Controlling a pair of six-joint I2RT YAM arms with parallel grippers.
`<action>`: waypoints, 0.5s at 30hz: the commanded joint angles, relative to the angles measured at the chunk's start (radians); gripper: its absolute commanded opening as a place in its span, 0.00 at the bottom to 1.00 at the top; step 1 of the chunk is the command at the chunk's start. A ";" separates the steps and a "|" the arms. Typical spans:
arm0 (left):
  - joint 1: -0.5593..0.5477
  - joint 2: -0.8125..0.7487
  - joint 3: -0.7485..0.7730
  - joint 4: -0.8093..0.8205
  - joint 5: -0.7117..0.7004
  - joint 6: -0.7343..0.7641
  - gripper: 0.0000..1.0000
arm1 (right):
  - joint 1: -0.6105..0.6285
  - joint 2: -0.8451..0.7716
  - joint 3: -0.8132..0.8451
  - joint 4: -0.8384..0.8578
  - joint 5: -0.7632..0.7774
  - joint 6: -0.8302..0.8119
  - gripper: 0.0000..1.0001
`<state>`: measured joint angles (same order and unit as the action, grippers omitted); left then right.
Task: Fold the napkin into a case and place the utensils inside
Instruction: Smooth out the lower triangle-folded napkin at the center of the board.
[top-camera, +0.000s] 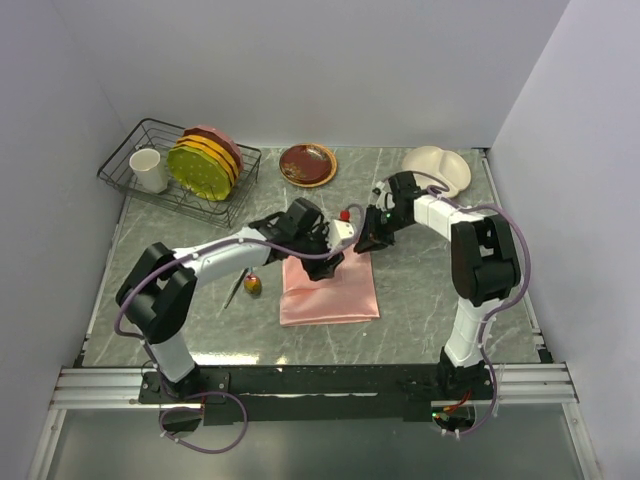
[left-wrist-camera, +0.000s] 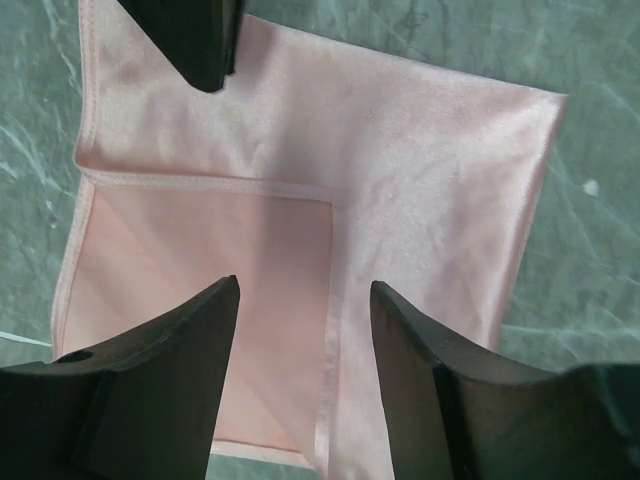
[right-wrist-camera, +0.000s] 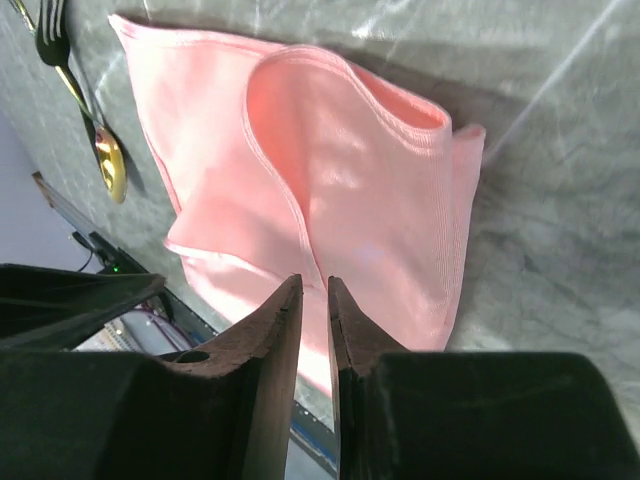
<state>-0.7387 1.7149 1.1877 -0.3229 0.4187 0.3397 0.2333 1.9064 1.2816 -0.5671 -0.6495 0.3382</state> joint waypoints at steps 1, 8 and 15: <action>-0.060 0.028 -0.025 0.162 -0.152 0.027 0.61 | -0.003 0.003 -0.060 0.022 -0.002 0.031 0.23; -0.134 0.123 -0.014 0.226 -0.258 0.022 0.60 | -0.011 0.069 -0.065 0.033 0.014 0.015 0.22; -0.153 0.186 0.001 0.219 -0.281 0.036 0.62 | -0.011 0.115 -0.059 0.015 0.053 -0.001 0.22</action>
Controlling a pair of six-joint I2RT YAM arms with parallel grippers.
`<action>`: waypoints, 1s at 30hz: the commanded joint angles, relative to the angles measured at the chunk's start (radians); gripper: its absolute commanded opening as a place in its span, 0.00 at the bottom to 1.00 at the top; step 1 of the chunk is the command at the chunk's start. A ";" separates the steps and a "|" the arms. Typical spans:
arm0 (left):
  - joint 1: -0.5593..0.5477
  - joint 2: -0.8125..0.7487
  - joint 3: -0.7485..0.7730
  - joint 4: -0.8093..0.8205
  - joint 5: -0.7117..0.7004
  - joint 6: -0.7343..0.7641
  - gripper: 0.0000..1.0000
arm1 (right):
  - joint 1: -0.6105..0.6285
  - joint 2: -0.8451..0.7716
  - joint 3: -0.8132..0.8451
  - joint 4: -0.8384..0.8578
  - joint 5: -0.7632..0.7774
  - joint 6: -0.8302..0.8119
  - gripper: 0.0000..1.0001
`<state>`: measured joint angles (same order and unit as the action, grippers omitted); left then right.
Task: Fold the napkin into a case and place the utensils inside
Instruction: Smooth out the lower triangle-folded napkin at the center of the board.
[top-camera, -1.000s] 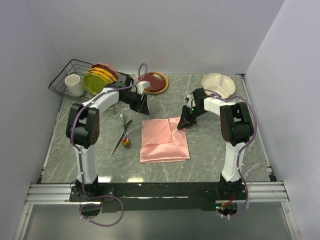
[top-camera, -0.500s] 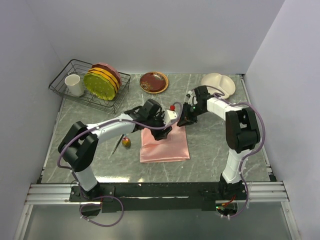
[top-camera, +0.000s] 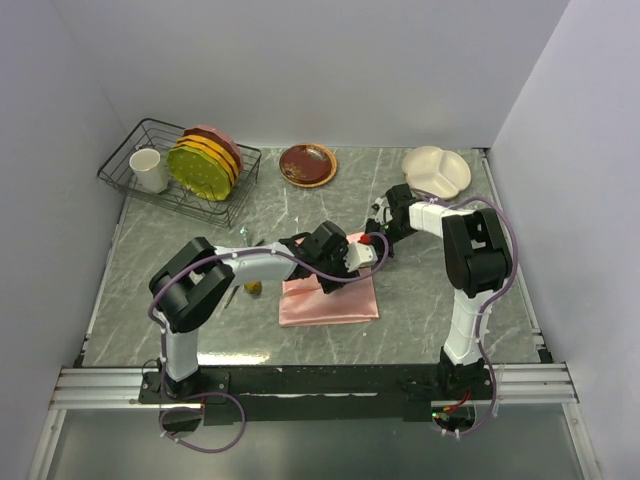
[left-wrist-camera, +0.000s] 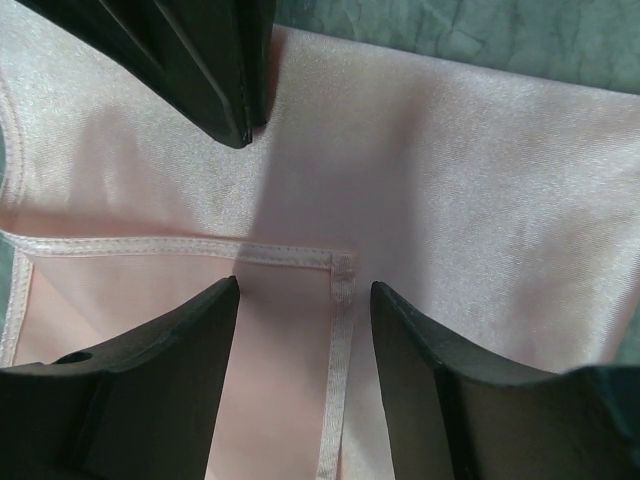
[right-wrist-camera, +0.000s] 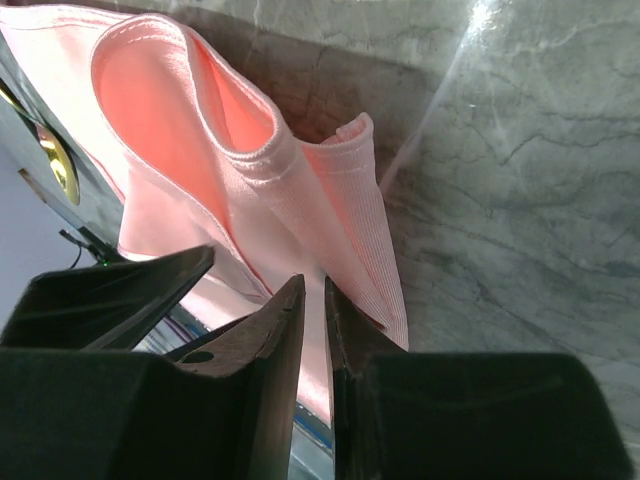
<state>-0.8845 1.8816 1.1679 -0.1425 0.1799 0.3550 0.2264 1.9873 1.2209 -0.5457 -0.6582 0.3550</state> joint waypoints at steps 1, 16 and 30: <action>-0.008 0.028 0.018 0.038 -0.057 0.024 0.61 | -0.002 0.034 0.005 -0.011 0.069 -0.027 0.22; 0.122 -0.051 0.064 -0.100 -0.043 0.065 0.40 | -0.002 0.048 0.015 -0.039 0.117 -0.080 0.19; 0.355 0.077 0.341 -0.071 -0.151 -0.135 0.72 | 0.008 0.022 0.028 -0.028 0.089 -0.123 0.21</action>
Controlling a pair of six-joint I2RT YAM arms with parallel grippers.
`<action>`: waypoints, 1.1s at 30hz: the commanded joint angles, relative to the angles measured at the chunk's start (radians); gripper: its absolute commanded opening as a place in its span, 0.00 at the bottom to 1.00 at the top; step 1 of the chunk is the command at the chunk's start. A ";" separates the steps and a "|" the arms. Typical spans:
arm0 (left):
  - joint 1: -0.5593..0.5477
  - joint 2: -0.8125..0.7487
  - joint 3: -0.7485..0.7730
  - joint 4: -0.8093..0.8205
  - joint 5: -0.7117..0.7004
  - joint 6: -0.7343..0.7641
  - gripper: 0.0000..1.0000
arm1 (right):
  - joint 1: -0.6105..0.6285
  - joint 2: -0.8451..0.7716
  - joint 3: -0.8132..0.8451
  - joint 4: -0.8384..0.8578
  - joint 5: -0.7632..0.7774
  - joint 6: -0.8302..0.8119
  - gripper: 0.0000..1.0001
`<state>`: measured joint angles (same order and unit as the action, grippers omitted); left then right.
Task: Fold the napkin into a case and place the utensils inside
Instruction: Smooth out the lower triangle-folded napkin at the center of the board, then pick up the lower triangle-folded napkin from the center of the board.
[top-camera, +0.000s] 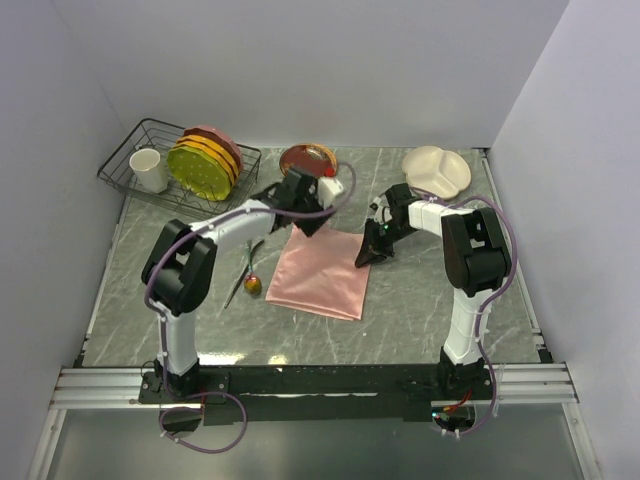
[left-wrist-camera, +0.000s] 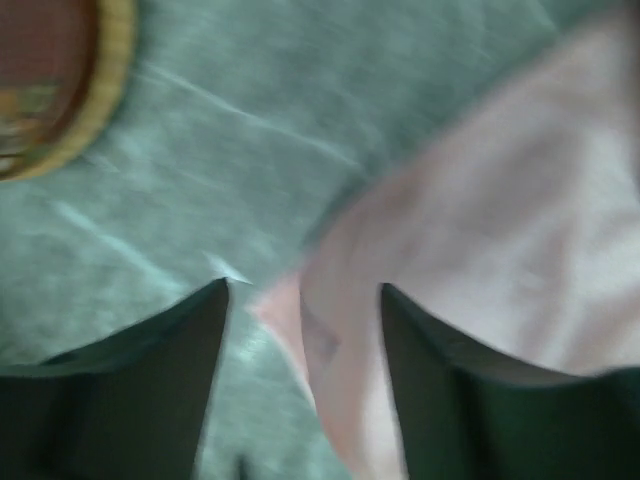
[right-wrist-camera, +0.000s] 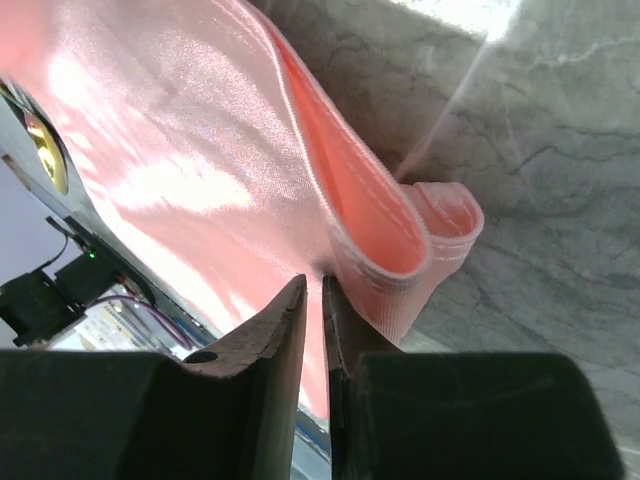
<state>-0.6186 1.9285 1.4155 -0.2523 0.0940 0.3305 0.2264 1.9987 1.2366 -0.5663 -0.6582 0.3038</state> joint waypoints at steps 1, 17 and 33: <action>0.106 0.030 0.103 0.021 -0.039 -0.132 0.73 | 0.011 0.009 0.017 -0.012 0.088 -0.081 0.22; 0.109 -0.109 -0.193 -0.215 0.395 0.090 0.42 | -0.013 -0.083 0.118 -0.124 -0.021 -0.221 0.36; 0.016 -0.145 -0.291 -0.243 0.354 0.099 0.36 | -0.144 0.081 0.392 -0.270 -0.011 -0.431 0.60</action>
<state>-0.6300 1.7973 1.1011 -0.4862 0.4404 0.4137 0.0765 2.0167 1.5433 -0.7811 -0.6659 -0.0528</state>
